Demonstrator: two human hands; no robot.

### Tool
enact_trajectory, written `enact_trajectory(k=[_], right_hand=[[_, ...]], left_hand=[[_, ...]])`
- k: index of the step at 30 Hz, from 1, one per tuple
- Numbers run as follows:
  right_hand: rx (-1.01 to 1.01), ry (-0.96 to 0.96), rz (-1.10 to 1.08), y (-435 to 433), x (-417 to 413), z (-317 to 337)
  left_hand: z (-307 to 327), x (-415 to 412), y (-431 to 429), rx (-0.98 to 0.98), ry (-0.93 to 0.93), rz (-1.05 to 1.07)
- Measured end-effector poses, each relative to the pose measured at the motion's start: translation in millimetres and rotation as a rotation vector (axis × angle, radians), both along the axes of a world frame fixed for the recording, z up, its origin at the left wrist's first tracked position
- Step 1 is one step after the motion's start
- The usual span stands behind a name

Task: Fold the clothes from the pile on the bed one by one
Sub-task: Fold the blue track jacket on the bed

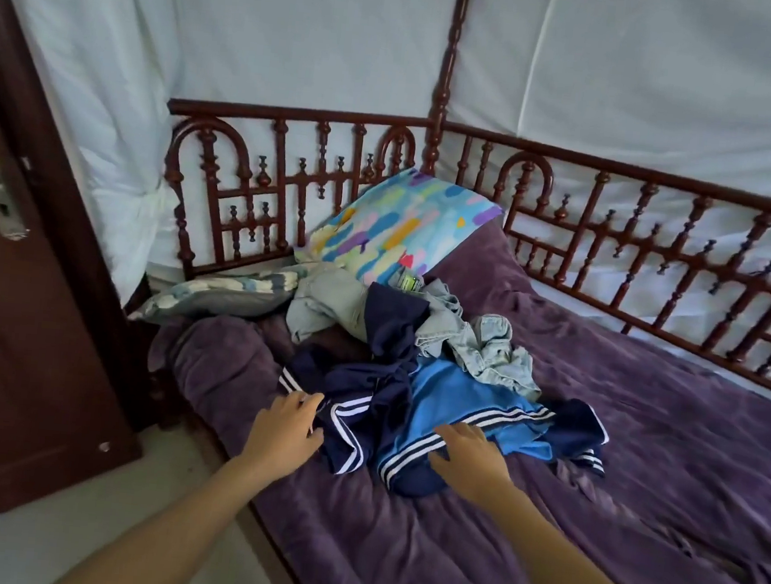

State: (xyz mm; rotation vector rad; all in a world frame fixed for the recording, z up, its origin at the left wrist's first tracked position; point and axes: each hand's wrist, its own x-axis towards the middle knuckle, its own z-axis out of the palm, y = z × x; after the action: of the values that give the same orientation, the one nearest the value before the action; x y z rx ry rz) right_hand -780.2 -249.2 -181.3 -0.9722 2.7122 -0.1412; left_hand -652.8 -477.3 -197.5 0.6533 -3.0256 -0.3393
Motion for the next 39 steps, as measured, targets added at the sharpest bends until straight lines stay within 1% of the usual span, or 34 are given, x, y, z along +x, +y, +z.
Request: enact_trajectory(k=[4,8,12,17,21,24,28,34,39], right_hand=[[-0.005,-0.063,0.026,-35.4,-13.6,-25.8],[-0.040,-0.139,0.079,-77.4,-25.3,-47.3],[-0.045,-0.242,0.088,-103.0,-21.9,-77.6],[-0.060,-0.375,0.000,-119.4,-13.2,-111.7],[-0.052,-0.430,-0.087,-131.2,-14.8,-130.6],[-0.018,-0.452,-0.107,-143.2,-19.4,-142.0],[0.003,-0.433,-0.146,-171.7,-29.0,-150.9],[0.040,-0.427,-0.283,-217.7,-43.8,-158.0],[0.002,-0.420,-0.426,-220.3,-54.9,-159.6]], left_hand=[[-16.2,4.4,-25.9,0.015,-0.091,0.091],[-13.2,-10.6,-60.9,-0.017,-0.092,0.156],[-23.7,-23.1,-66.3,0.048,-0.127,0.200],[-56.0,-25.5,-62.2,0.159,-0.219,0.188],[-71.1,-29.7,-76.9,0.209,-0.236,0.191],[-78.7,-39.7,-96.9,0.237,-0.233,0.159],[-88.0,-58.4,-130.7,0.274,-0.228,0.087],[-91.2,-91.0,-191.4,0.282,-0.187,0.022],[-100.7,-119.8,-215.5,0.309,-0.211,-0.044]])
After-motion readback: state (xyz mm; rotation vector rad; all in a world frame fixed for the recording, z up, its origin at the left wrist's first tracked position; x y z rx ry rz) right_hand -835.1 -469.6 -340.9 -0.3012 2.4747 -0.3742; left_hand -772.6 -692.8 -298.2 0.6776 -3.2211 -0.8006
